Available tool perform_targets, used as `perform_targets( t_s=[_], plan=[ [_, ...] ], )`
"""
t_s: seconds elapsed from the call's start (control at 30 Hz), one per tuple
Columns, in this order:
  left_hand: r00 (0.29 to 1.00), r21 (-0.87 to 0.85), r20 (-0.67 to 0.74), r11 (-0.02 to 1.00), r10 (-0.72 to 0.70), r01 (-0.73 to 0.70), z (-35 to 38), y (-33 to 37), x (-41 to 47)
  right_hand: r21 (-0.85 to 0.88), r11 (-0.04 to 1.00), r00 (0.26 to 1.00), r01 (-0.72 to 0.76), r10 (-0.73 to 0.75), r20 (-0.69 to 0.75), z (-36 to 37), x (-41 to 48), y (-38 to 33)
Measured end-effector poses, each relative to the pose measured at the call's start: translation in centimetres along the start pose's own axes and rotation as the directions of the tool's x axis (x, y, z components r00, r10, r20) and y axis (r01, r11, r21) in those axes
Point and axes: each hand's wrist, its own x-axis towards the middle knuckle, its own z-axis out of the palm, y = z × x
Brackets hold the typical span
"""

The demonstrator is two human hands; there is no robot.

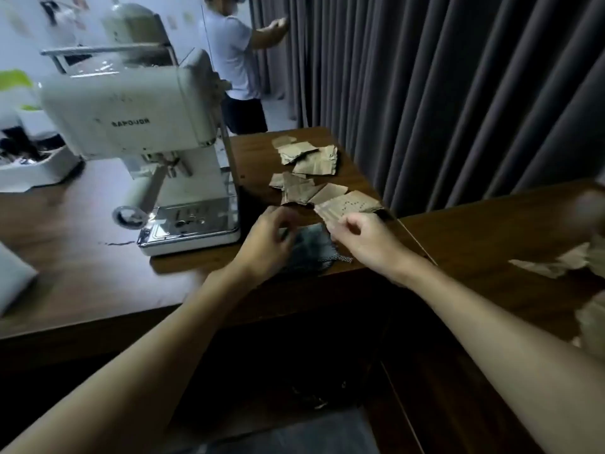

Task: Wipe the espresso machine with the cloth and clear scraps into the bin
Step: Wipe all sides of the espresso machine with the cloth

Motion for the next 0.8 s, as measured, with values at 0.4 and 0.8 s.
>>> perform_targets(
  t_s=[0.4, 0.8],
  plan=[
    [0.985, 0.433, 0.135, 0.901, -0.104, 0.036, -0.7, -2.2, 0.3, -0.296, 0.953, 0.997, 0.073, -0.067, 0.028, 3.1, 1.2, 1.2],
    [0.994, -0.076, -0.096, 0.996, 0.049, -0.056, -2.2, -0.5, -1.0, -0.233, 0.968, 0.995, 0.097, -0.1, -0.002, 3.3, 2.2, 0.6]
  ],
)
